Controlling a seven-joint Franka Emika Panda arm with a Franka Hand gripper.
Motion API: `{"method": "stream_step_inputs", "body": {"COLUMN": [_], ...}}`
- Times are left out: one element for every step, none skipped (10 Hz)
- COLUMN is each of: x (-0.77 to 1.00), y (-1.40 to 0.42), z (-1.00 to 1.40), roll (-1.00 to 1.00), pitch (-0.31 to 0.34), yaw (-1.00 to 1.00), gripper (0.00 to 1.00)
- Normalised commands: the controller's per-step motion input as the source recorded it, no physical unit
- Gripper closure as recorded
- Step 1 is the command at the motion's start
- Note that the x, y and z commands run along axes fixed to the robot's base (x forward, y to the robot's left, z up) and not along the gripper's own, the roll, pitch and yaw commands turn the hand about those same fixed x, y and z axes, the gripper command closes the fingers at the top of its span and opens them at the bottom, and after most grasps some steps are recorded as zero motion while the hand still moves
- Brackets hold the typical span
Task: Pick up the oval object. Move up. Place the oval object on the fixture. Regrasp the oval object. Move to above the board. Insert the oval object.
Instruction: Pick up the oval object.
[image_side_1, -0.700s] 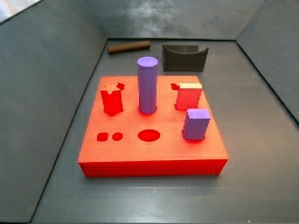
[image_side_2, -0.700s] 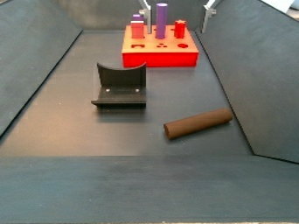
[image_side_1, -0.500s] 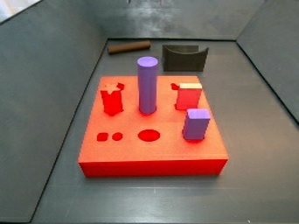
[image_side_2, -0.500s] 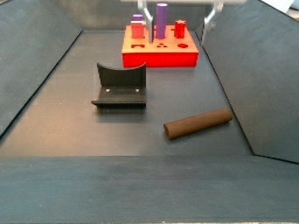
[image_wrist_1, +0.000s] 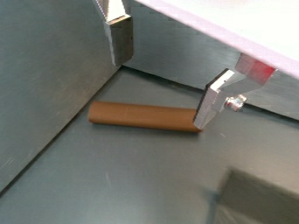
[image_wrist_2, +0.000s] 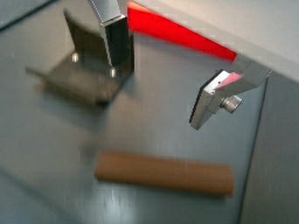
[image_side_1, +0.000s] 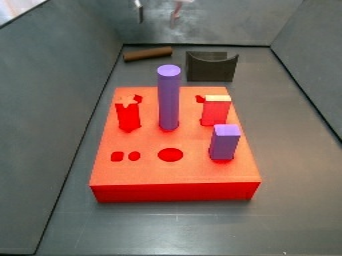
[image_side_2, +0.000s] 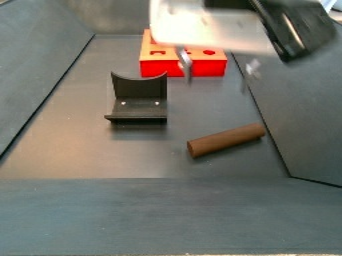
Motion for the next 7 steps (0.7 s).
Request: {"method": "stream_step_inputs", "body": {"x": [-0.46,-0.35,-0.19,0.0,0.0,0.14,0.41], "y": [0.33,0.0,-0.05,-0.03,0.0,0.0,0.0], "z": [-0.55,-0.45,-0.24,0.0,0.0,0.02,-0.01], "roll": [-0.32,-0.32,-0.38,-0.47,-0.5,-0.5,-0.42], "pitch": [-0.176,-0.227,-0.277,-0.266,-0.217,-0.171,-0.03], "yaw": [-0.33,-0.71,-0.73,-0.63,-0.58,-0.53,-0.47], "gripper": [0.0,0.0,0.0,0.0,0.0,0.0,0.0]}}
